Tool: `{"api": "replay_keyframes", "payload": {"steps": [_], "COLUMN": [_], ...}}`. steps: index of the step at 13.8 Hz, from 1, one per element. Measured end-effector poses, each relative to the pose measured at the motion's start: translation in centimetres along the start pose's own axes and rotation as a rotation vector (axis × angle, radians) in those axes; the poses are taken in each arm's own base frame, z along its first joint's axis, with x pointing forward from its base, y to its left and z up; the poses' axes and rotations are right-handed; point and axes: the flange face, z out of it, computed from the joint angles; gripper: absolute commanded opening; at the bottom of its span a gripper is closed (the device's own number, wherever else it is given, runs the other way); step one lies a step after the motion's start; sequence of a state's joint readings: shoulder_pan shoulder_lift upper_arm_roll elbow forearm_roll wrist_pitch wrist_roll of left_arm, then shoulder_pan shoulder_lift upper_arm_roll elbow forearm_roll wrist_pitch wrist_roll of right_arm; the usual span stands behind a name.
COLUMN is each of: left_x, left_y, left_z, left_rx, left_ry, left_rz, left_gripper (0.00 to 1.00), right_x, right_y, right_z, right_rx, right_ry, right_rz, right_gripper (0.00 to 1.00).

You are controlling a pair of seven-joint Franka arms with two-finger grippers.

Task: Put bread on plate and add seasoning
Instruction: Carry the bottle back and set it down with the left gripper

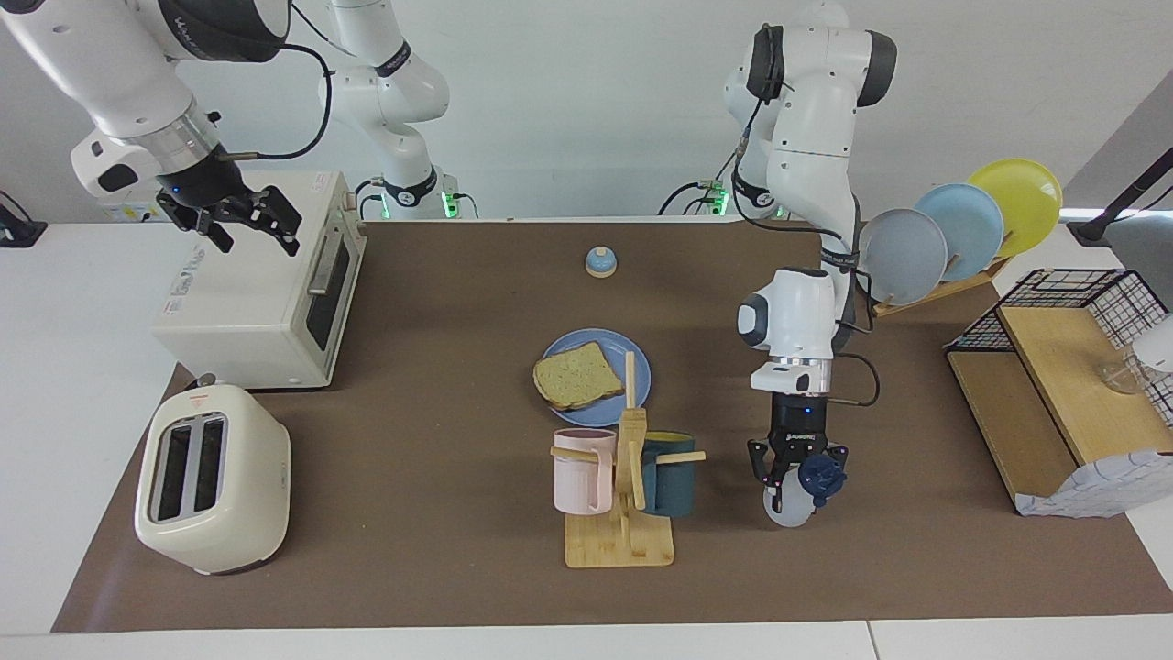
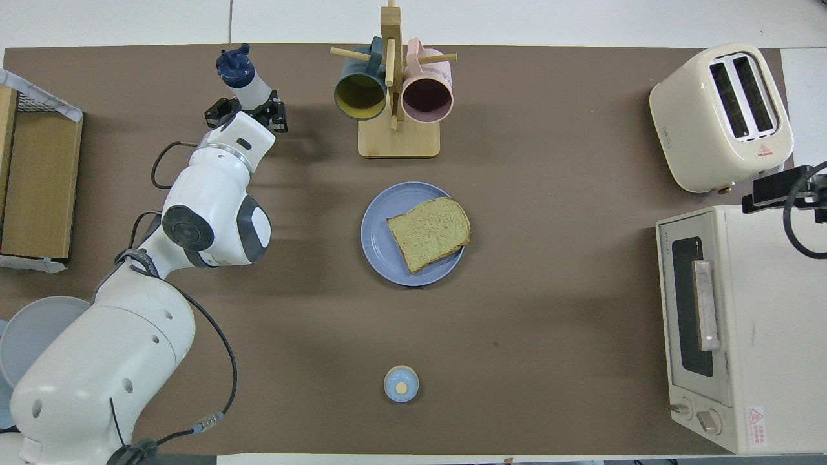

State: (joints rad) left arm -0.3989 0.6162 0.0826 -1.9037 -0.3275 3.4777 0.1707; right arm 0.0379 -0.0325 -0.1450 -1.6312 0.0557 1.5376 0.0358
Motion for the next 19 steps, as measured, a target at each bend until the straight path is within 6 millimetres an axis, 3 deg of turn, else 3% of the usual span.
{"api": "replay_keyframes", "payload": {"steps": [1, 3, 5, 7, 10, 13, 19], "left_x": [-0.2, -0.7, -1.5, -2.0, -2.7, -3.3, -4.0], "left_y": [0.2, 0.4, 0.4, 0.4, 0.3, 0.2, 0.1], "left_z": [0.1, 0.2, 0.5, 0.6, 0.6, 0.6, 0.6], "left_rx": [-0.003, -0.006, -0.005, -0.004, -0.002, 0.0, 0.002], "left_ry": [-0.004, -0.013, -0.027, -0.037, -0.051, -0.063, -0.077], "left_rz": [0.001, 0.003, 0.005, 0.007, 0.008, 0.01, 0.011], "left_gripper": [0.02, 0.3, 0.48, 0.8, 0.84, 0.98, 1.0], "right_x": [0.0, 0.0, 0.0, 0.0, 0.0, 0.0, 0.0], "right_y": [0.0, 0.0, 0.0, 0.0, 0.0, 0.0, 0.0], "right_z": [0.0, 0.0, 0.0, 0.0, 0.0, 0.0, 0.0], "right_rx": [0.0, 0.0, 0.0, 0.0, 0.0, 0.0, 0.0], "right_ry": [0.0, 0.0, 0.0, 0.0, 0.0, 0.0, 0.0], "right_rz": [0.0, 0.0, 0.0, 0.0, 0.0, 0.0, 0.0], "right_gripper": [1.0, 1.0, 1.0, 1.0, 1.0, 1.0, 1.0]}}
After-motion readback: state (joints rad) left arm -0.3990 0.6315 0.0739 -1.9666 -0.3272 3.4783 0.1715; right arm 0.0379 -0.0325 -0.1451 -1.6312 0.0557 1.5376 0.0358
